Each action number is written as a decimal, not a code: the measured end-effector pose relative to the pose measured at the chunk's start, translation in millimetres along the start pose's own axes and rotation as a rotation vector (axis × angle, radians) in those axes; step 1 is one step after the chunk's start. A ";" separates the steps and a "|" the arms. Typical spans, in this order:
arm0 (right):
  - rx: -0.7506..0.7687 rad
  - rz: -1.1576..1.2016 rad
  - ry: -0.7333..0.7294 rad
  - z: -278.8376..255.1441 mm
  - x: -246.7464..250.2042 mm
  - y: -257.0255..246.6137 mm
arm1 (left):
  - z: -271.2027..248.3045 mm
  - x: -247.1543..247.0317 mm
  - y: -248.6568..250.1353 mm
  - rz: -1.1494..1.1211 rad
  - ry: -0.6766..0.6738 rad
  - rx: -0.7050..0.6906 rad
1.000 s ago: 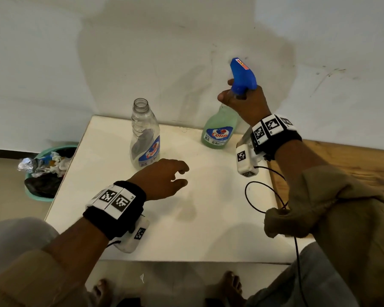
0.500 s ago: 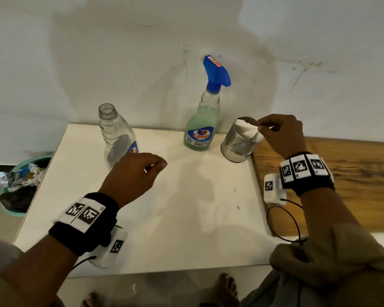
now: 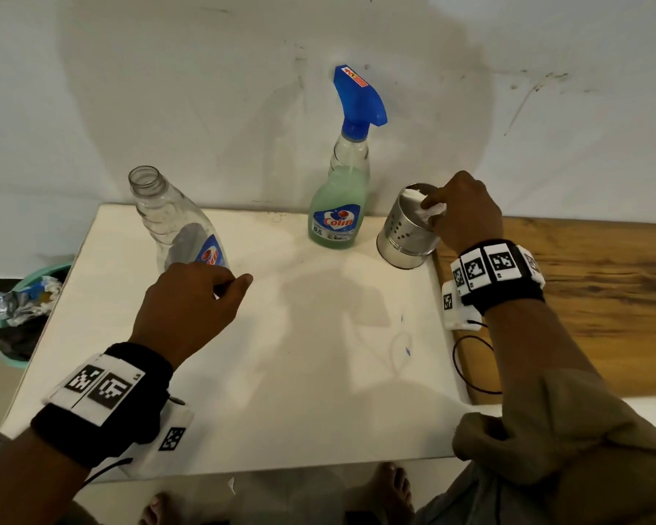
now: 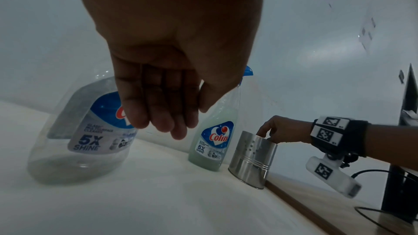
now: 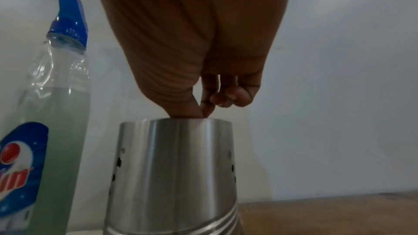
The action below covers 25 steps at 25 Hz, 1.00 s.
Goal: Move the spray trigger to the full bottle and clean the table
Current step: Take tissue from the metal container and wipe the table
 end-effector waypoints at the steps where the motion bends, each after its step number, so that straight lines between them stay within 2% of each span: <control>1: -0.020 0.020 -0.002 2.3 -1.3 0.4 | -0.2 -2.0 0.7 0.002 -0.011 -0.001; 8: -0.028 0.179 0.052 5.0 9.9 6.2 | -0.3 -2.8 2.0 -0.024 -0.017 0.003; 11: 0.002 0.150 0.043 2.9 8.0 5.5 | -1.7 -3.7 3.4 -0.036 -0.025 0.003; 16: 0.015 0.023 -0.077 6.8 -3.3 5.1 | -3.4 -6.3 4.4 -0.044 -0.035 -0.016; 21: 0.004 0.023 -0.018 10.8 -6.4 7.2 | -2.3 -9.6 5.8 -0.036 -0.048 -0.029; 25: -0.017 0.062 -0.038 11.5 -6.3 10.9 | -2.8 -11.3 3.8 -0.037 -0.066 -0.033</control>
Point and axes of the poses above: each hand's wrist, its own z-axis towards the middle knuckle, its own x-axis out of the back of the hand, y = z × x, the point moved 5 cm from there along z, towards the middle knuckle, and after that the axes turned 10 degrees about -y, right-handed, at the moved point
